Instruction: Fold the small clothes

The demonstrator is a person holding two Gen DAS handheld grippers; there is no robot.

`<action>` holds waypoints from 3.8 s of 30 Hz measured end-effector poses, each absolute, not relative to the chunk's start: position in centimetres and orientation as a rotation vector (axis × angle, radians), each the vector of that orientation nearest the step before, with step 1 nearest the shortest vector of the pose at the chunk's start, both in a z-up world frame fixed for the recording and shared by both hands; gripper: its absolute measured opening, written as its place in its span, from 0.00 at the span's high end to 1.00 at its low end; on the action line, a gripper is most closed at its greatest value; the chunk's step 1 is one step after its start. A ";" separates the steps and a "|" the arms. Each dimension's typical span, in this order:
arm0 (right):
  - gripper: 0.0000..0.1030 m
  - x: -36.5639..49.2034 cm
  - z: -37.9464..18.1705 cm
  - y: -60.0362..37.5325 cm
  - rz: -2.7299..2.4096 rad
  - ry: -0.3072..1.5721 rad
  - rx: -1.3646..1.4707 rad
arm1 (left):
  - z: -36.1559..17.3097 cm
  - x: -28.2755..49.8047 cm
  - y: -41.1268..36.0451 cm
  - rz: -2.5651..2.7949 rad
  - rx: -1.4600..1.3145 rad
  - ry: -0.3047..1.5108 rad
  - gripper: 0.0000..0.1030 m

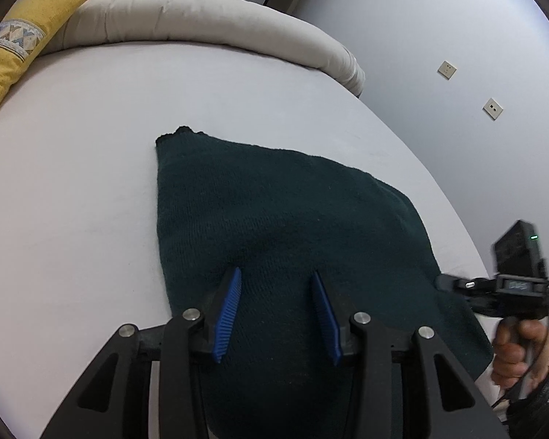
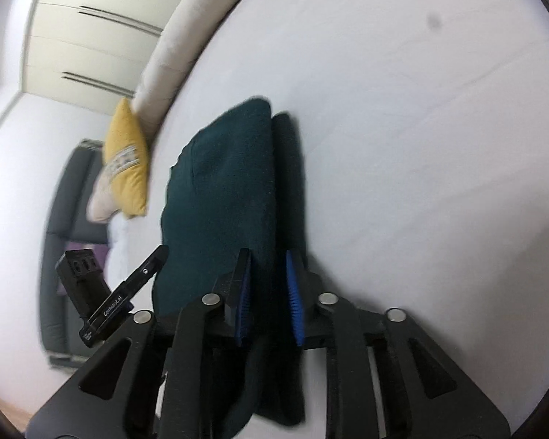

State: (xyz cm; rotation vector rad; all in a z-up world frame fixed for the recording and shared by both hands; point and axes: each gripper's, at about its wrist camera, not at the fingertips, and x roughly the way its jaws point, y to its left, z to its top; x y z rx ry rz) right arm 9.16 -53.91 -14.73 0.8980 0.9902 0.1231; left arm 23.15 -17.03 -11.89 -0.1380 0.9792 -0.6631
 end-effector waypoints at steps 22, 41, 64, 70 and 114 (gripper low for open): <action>0.94 1.1 -18.4 -49.8 0.086 0.945 0.980 | -12.3 24.4 -16.9 -0.726 -0.105 0.986 0.60; 0.96 1.2 -17.6 -44.6 0.150 0.952 0.922 | -12.1 17.7 -17.4 -0.746 -0.012 0.926 0.67; 0.53 15.6 -12.4 -48.2 0.206 0.970 0.864 | -10.4 24.7 -20.9 -0.675 -0.023 1.001 0.57; 0.76 19.8 -15.5 -51.2 0.102 0.926 0.922 | -12.5 24.9 -19.9 -0.704 -0.072 0.944 0.56; 0.48 13.2 -15.5 -44.7 0.212 0.834 0.767 | -12.9 23.5 -21.2 -0.630 0.046 0.920 0.56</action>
